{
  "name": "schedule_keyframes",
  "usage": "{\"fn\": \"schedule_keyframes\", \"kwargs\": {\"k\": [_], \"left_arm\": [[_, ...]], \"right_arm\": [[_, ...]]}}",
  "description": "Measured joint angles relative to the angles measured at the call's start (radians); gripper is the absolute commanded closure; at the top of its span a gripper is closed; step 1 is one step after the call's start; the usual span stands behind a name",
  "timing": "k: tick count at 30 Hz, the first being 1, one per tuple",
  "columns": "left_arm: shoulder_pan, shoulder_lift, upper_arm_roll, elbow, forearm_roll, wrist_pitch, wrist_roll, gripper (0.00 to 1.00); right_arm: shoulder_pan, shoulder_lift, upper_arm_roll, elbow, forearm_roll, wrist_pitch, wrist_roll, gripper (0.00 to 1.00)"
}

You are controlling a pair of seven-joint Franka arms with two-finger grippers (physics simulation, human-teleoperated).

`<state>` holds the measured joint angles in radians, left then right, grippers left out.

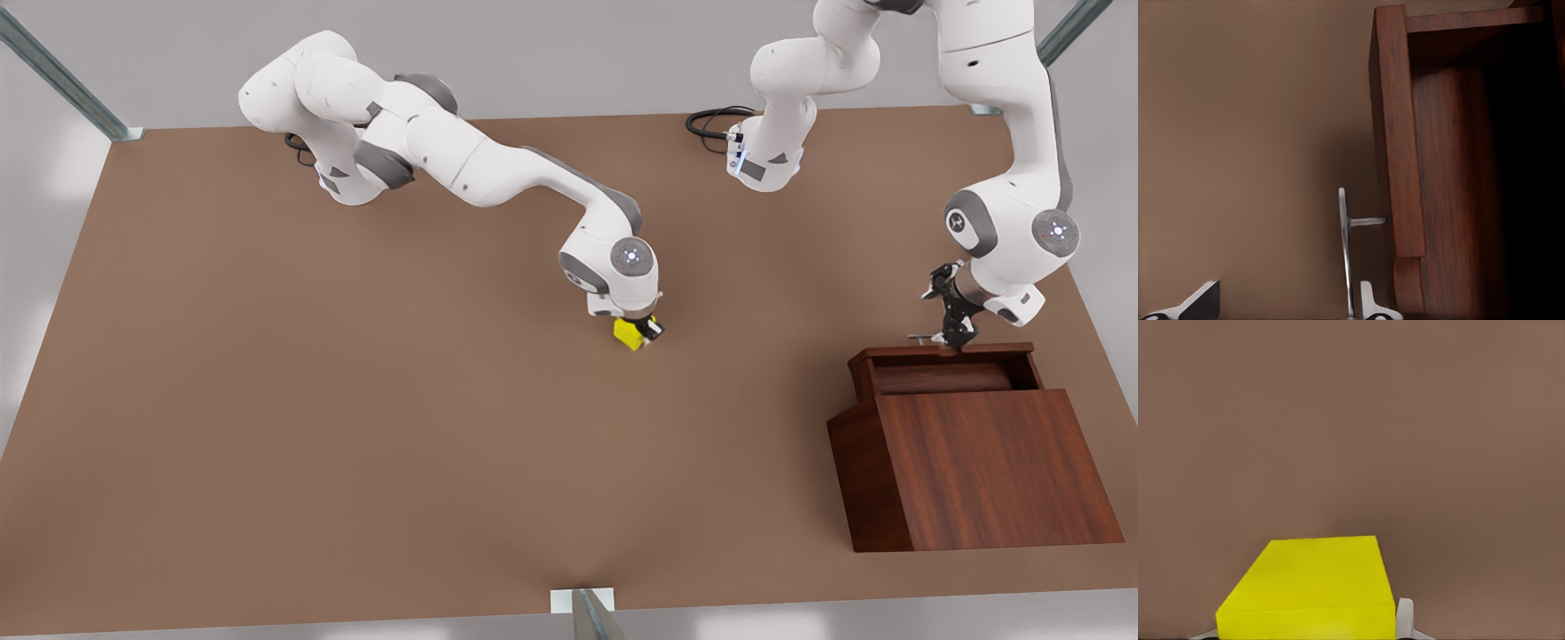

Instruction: Open the drawer with left arm, place the square in the middle with right arm, and place the square in the drawer with left arm

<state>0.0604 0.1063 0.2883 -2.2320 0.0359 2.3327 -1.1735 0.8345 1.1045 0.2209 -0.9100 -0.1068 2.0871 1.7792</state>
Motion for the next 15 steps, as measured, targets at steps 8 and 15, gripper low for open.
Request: {"fn": "schedule_keyframes", "kwargs": {"k": [8, 15], "left_arm": [[0.002, -0.014, 0.001, -0.015, 0.001, -0.032, 0.000, 0.00], [0.001, -0.022, 0.001, -0.015, 0.001, -0.066, 0.000, 0.00]], "right_arm": [[-0.002, -0.001, 0.003, 0.002, 0.010, 0.005, -0.003, 0.00], [-0.152, -0.246, 0.019, -0.034, 0.013, -0.207, -0.242, 0.00]]}}
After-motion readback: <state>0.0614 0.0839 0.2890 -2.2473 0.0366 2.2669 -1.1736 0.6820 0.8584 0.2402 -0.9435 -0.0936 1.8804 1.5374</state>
